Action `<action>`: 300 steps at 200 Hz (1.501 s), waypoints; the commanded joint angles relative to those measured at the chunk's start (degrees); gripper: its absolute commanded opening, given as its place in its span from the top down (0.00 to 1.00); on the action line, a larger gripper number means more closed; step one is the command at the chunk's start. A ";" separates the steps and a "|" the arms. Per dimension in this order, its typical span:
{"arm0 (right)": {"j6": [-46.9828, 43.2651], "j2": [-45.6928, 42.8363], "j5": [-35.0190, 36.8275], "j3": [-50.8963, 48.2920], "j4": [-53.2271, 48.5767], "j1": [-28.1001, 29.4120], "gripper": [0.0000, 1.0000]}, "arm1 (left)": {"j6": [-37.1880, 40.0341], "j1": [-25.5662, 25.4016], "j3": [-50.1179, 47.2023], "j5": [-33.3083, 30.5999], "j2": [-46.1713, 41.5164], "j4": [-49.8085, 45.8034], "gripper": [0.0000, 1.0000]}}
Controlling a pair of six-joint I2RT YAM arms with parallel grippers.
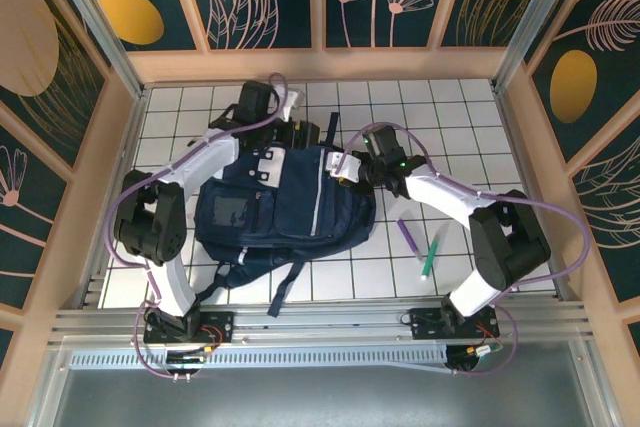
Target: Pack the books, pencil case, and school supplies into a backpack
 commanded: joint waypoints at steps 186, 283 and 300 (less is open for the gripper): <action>-2.70 0.29 -12.99 2.58 -5.37 -1.73 1.00 | 84.66 -0.67 24.76 6.70 23.74 -44.85 0.24; -0.82 -1.82 -2.25 1.85 -6.60 -1.03 1.00 | 68.11 -0.08 19.81 -0.45 15.89 -25.53 1.00; 0.09 -2.69 -0.89 1.40 -6.93 -0.52 1.00 | 60.51 0.57 12.08 -8.28 11.50 -14.10 1.00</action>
